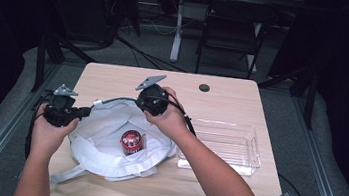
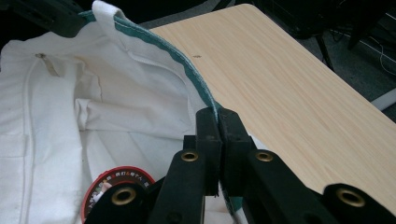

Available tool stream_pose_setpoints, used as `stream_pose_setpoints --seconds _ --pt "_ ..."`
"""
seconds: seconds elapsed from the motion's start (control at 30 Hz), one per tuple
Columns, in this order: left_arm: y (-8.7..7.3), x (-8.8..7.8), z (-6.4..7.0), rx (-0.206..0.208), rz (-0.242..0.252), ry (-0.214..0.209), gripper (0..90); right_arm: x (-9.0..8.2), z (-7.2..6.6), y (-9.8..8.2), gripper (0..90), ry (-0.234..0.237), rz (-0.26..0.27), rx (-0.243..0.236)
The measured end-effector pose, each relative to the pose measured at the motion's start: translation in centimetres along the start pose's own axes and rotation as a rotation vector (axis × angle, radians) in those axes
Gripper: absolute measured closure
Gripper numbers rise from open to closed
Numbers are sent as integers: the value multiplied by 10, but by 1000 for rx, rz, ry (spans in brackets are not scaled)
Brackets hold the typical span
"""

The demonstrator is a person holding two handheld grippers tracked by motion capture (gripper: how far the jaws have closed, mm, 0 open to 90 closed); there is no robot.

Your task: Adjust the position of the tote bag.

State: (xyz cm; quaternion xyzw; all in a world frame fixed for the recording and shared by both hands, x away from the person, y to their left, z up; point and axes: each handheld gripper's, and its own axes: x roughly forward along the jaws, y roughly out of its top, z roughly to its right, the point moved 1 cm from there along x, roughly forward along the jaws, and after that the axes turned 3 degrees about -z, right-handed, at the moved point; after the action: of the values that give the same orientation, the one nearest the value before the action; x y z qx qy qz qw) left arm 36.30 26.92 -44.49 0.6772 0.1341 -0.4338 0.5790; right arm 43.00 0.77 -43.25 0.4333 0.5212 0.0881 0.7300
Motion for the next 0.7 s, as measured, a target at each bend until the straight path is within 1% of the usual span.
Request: stream_pose_setpoints --seconds 0.13,0.3,0.4,0.43,0.53,0.7 --pt "0 4 -1 5 7 5 882 4 2 1 884 -3 -7 9" --pt "1 7 -1 15 3 8 881 8 5 3 884 -8 -10 23" --pt "0 9 -1 11 12 14 878 11 6 3 884 -12 -11 27" --pt "0 9 -1 17 3 10 878 11 6 3 884 -12 -11 27" --pt "0 11 0 23 7 13 859 12 7 4 884 -9 -16 26" --pt "-1 11 2 29 15 11 805 14 7 5 884 -6 -23 34"
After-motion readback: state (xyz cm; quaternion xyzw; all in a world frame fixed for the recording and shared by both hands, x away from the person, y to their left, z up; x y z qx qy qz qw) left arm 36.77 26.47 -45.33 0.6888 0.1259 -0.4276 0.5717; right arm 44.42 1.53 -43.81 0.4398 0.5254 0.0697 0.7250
